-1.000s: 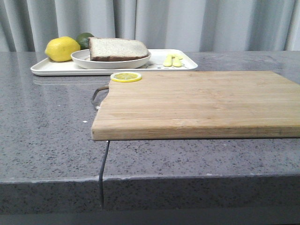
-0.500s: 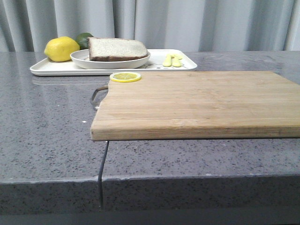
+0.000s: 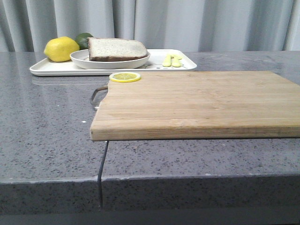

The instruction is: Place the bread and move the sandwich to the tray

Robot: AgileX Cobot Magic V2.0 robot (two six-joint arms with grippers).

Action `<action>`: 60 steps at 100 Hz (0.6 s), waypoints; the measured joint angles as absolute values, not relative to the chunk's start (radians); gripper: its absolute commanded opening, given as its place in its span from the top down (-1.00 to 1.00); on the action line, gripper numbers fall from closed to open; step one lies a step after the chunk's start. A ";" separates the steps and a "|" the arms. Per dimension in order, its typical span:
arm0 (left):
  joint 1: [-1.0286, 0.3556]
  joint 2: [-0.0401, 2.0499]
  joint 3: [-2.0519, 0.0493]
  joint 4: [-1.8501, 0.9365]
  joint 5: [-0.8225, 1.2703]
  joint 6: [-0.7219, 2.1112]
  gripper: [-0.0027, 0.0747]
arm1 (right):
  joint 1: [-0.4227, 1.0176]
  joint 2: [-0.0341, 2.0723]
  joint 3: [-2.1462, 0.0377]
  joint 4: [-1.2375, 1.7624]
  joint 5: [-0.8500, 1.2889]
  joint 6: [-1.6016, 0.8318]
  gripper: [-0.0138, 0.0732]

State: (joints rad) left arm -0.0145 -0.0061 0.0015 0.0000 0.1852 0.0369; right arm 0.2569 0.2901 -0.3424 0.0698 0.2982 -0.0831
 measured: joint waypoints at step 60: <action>-0.014 -0.006 0.001 0.000 0.185 0.037 0.98 | 0.135 0.081 -0.116 -0.034 0.208 0.000 0.84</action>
State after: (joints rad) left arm -0.0145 -0.0061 0.0015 0.0000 0.1852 0.0369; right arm 0.1348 0.0811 -0.1155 -0.0336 0.2084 0.0000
